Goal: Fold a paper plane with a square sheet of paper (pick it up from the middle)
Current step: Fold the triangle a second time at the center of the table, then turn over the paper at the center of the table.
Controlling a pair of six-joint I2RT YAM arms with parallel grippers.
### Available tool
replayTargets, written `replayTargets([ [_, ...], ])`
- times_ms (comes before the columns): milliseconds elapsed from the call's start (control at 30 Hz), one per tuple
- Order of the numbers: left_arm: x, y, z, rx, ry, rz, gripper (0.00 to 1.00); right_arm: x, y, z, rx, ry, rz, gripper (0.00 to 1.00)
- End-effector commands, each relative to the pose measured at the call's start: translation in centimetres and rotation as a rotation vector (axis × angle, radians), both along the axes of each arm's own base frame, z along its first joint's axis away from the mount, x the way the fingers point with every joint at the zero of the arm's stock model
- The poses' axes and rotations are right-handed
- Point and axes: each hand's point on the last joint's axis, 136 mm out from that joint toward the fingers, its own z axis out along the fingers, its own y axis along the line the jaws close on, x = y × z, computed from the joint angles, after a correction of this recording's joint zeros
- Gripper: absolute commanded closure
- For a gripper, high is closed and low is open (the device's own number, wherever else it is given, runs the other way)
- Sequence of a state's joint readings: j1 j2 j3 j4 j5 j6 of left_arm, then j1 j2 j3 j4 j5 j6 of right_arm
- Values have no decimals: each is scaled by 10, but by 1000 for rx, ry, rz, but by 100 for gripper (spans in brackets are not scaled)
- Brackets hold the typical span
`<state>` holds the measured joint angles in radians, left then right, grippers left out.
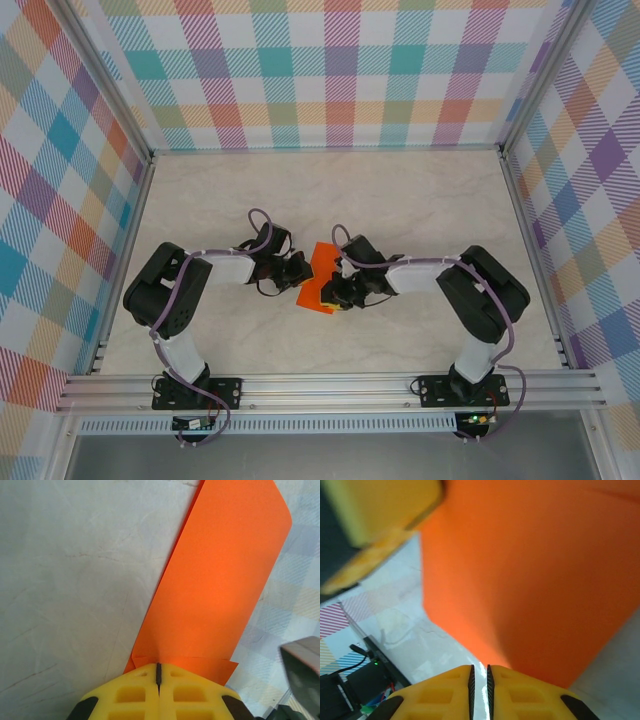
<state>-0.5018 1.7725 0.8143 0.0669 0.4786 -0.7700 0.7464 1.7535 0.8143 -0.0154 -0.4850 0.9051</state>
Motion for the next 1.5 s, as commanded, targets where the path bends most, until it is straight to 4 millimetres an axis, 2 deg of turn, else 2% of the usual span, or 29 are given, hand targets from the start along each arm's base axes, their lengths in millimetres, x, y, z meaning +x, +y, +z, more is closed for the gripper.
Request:
replayTargets([
  [0,-15,23,-31,115,82,52,100,-18,-9,-12,-16,49,19,83],
  [133,-14,22,-30,110,85,56,100,-33,-29,-21,-80,50,33,83],
  [333,-15,21,-27,104,96,80,100,-39,-41,-11,-82,16,27,83],
  [467,-20,18,-22,86,96,113,100,-24,-55,2,-115,-42,-41,79],
  [600,-22,18,-11,88,66,143,100,2,-69,12,-134,-67,-158,67],
  [700,-22,21,-4,97,46,162,100,20,-61,17,-85,-63,-196,62],
  [833,-19,21,3,111,23,149,100,36,-40,22,-19,-49,-198,61],
  [967,-17,20,6,112,17,139,100,47,-29,19,-8,-44,-191,62],
  [1333,-16,19,4,121,17,125,100,53,-11,14,46,-21,-142,62],
  [1467,-15,19,5,118,15,123,100,52,-4,16,72,-21,-108,67],
])
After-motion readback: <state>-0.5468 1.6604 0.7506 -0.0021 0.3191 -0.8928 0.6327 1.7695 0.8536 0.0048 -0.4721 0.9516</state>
